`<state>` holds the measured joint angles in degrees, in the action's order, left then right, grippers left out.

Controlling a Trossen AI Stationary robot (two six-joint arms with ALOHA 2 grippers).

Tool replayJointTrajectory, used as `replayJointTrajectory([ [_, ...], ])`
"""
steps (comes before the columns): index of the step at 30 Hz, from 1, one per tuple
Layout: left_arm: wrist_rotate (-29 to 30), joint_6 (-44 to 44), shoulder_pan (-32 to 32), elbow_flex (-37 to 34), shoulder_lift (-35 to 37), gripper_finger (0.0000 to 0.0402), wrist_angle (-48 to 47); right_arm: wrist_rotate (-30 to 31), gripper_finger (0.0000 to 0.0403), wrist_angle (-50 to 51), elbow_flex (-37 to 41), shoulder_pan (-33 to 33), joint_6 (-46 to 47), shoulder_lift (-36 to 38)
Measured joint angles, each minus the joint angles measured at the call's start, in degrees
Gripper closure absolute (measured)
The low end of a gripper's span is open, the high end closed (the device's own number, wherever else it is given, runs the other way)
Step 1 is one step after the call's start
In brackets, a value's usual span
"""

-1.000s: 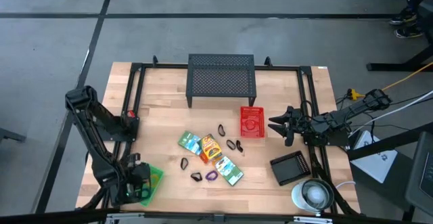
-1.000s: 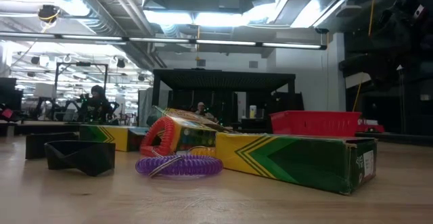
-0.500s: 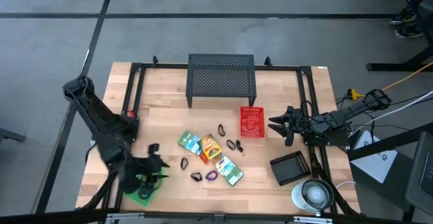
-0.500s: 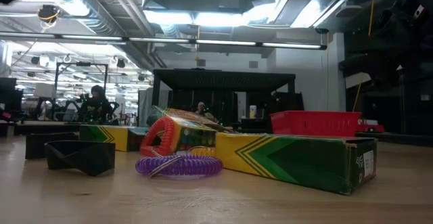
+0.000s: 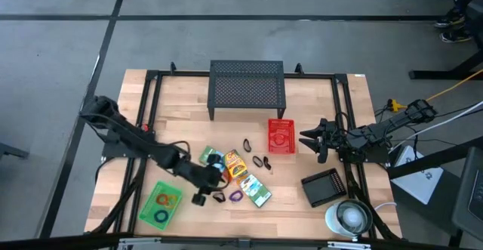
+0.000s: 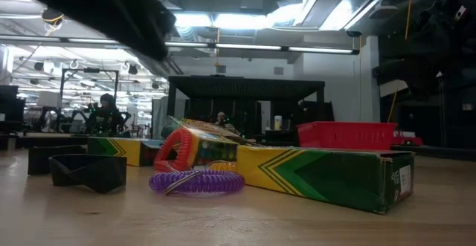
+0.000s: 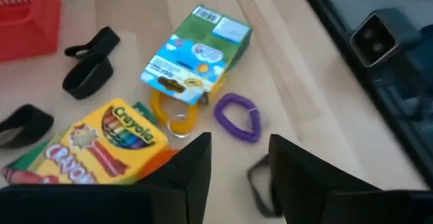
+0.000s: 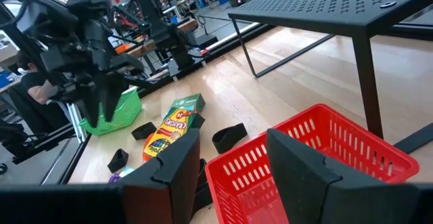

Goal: Pick & Place Office Desk Supplies
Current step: Put the orange spring keychain into the green bin

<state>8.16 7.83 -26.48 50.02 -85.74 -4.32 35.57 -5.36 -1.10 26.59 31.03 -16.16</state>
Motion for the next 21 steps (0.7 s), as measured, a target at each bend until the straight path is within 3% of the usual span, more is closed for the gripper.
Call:
replayJointTrajectory([
  [6,1.3,-4.4,3.5,0.0,-4.5,0.0258,-0.5,0.0,0.0230,0.3,0.0,0.0,0.0,0.0],
  [11,0.5,-1.4,5.6,0.0,-8.9,0.0258,-1.5,0.0,0.0230,0.3,0.0,0.0,0.0,0.0],
  [17,7.0,1.7,7.4,0.0,-12.1,0.0258,-3.2,0.0,0.0231,0.3,0.0,0.0,-0.1,0.0],
  [21,7.0,1.8,8.2,0.0,-11.9,0.0258,-3.2,0.0,0.0231,0.9,0.0,0.0,-0.1,0.0],
])
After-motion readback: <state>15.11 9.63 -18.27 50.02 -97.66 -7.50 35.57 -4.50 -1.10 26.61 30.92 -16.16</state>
